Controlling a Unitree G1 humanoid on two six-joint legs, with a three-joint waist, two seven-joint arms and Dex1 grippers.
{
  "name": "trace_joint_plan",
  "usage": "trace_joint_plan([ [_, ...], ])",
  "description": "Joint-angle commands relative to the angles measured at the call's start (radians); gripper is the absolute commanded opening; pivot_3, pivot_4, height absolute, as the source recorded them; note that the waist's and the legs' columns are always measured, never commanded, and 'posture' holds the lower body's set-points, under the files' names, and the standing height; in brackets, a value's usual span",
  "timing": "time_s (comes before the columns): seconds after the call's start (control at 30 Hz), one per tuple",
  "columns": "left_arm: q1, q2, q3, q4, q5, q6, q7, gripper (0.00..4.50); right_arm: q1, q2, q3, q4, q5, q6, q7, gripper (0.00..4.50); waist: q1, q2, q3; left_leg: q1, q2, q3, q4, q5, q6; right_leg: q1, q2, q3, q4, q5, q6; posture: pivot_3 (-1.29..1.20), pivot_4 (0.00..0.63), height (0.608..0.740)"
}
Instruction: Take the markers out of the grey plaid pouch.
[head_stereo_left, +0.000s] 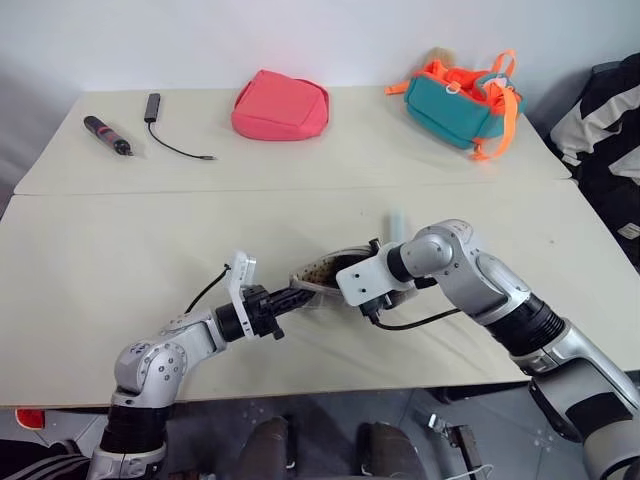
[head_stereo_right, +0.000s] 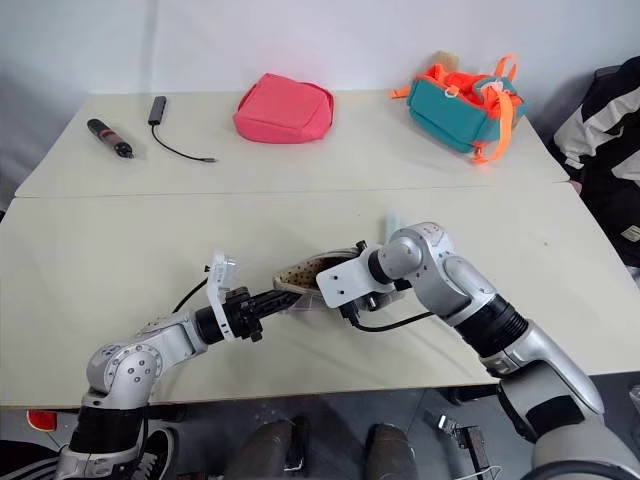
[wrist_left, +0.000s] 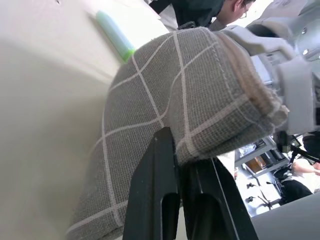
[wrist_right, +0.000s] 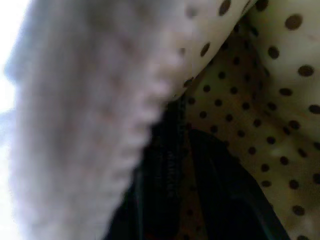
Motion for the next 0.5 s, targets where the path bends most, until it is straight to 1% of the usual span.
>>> trace_joint_plan([
  [0.03, 0.003, 0.004, 0.025, -0.007, 0.005, -0.01, 0.005, 0.0, 0.01, 0.041, 0.003, 0.043, -0.02, 0.049, -0.023, 1.43, -0.001, -0.001, -0.001, 0.002, 0.0, 0.001, -0.001, 0.0, 0.0, 0.001, 0.0, 0.001, 0.0, 0.0, 0.0, 0.0, 0.15, 0.74],
  [0.13, -0.002, 0.004, 0.034, -0.013, -0.02, 0.013, 0.007, 0.0, -0.007, 0.061, -0.007, 0.064, -0.023, 0.078, -0.024, 1.43, -0.004, -0.002, -0.001, 0.003, 0.001, 0.001, -0.002, 0.0, -0.001, 0.001, 0.0, 0.001, 0.0, 0.0, -0.002, 0.0, 0.15, 0.74],
  [0.23, 0.003, 0.006, 0.03, -0.014, -0.008, 0.007, 0.004, 0.0, -0.007, 0.052, 0.018, 0.089, -0.044, 0.05, -0.017, 1.43, -0.003, -0.002, -0.001, 0.003, 0.001, 0.001, -0.003, -0.001, -0.001, 0.0, 0.0, 0.001, 0.0, -0.001, -0.002, 0.0, 0.15, 0.74],
  [0.43, 0.003, 0.003, 0.033, -0.02, -0.007, 0.007, 0.012, 0.0, 0.036, 0.057, 0.042, 0.094, -0.046, 0.038, -0.002, 1.43, -0.002, -0.003, -0.002, 0.003, 0.001, 0.002, -0.003, -0.001, -0.001, 0.0, 0.0, 0.001, 0.0, -0.001, -0.003, 0.0, 0.15, 0.74],
  [0.5, 0.002, 0.001, 0.037, -0.021, -0.005, 0.002, 0.019, 0.0, 0.033, 0.063, 0.017, 0.086, -0.034, 0.047, -0.016, 1.05, -0.002, -0.004, -0.003, 0.003, 0.001, 0.002, -0.003, -0.001, -0.002, 0.0, 0.0, 0.001, 0.0, -0.001, -0.003, 0.0, 0.15, 0.74],
])
